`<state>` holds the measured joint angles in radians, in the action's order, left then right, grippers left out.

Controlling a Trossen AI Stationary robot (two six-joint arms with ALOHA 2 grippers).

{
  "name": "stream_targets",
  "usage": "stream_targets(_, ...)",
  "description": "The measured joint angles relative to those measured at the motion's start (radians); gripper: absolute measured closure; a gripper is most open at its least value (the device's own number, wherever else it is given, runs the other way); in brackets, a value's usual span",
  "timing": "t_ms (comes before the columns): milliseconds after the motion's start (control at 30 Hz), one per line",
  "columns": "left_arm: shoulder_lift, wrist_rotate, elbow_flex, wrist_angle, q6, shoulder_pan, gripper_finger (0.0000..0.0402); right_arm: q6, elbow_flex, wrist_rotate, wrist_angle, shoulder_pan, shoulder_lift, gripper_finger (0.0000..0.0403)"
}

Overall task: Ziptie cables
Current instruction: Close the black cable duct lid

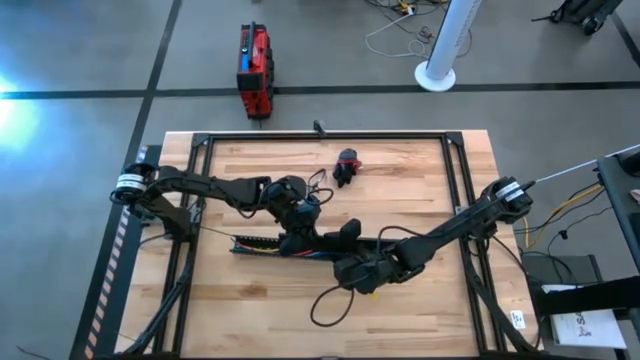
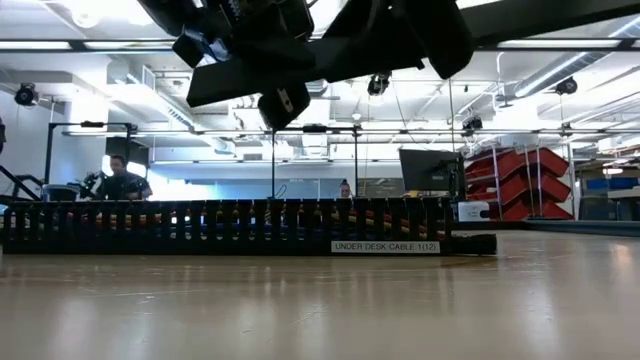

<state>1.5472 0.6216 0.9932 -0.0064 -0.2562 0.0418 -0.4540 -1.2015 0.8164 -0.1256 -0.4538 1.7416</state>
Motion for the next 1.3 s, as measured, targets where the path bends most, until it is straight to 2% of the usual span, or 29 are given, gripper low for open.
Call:
stream_targets(467,0.0,0.009,0.0,-0.011,0.007,-0.002,0.0401,-0.001,-0.006,-0.003,0.008,-0.002,0.0,0.0168)
stream_targets(800,0.0,0.017,0.0,-0.011,0.003,-0.002,0.0401,-0.038,-0.006,-0.004,0.004,-0.002,0.0,0.0148)
stream_targets(1100,0.0,0.017,0.001,-0.01,0.001,-0.002,0.0401,-0.061,-0.006,-0.002,0.004,-0.002,0.0,0.0167)
stream_targets(1300,0.0,0.023,0.001,-0.013,-0.018,-0.002,0.0401,-0.119,-0.006,0.005,0.006,0.0,0.014,0.015)
